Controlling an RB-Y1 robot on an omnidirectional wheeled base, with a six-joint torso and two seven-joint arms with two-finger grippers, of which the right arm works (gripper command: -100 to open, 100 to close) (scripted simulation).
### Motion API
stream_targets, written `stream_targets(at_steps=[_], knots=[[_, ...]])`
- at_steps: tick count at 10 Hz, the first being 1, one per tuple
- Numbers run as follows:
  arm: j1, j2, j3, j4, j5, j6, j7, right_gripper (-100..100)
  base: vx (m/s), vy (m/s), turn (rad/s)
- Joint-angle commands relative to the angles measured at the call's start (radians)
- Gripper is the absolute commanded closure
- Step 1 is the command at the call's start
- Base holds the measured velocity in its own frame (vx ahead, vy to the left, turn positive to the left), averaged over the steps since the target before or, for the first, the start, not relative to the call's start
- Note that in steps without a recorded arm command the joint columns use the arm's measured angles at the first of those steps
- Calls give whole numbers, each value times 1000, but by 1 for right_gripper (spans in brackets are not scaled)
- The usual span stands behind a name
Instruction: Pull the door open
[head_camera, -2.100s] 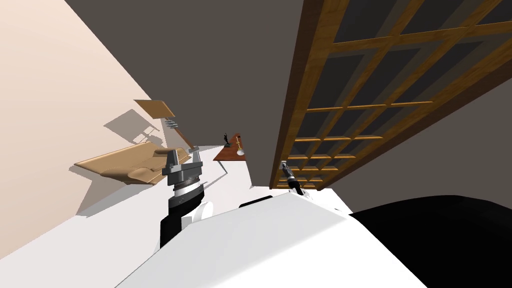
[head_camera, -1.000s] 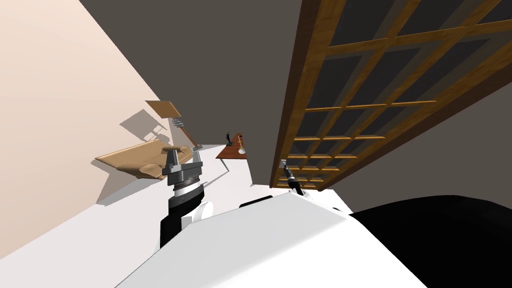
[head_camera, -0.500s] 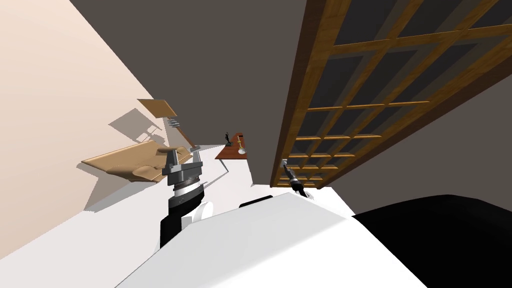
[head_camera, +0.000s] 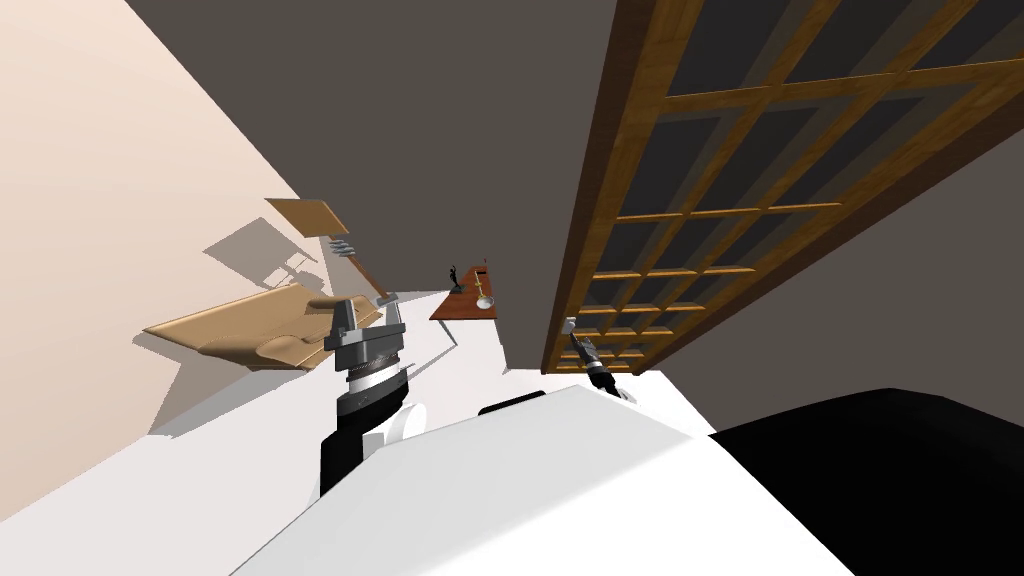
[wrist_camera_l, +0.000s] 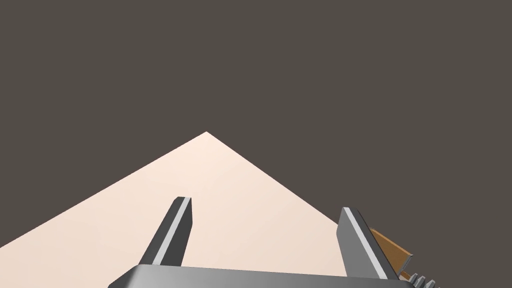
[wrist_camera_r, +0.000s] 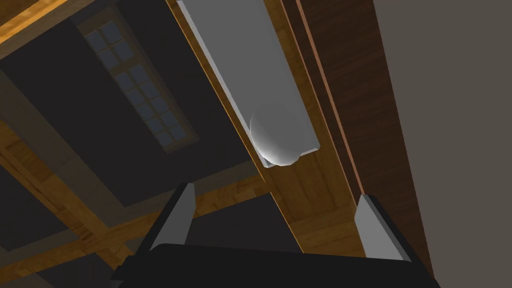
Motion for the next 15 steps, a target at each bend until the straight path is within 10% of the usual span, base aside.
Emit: stream_targets(at_steps=[1,15], knots=[[4,-6,-2,4,6,-9,34,-100,4,39,-36],[103,-61,-31,-3,86,-90,325,-100,5,44,-40]])
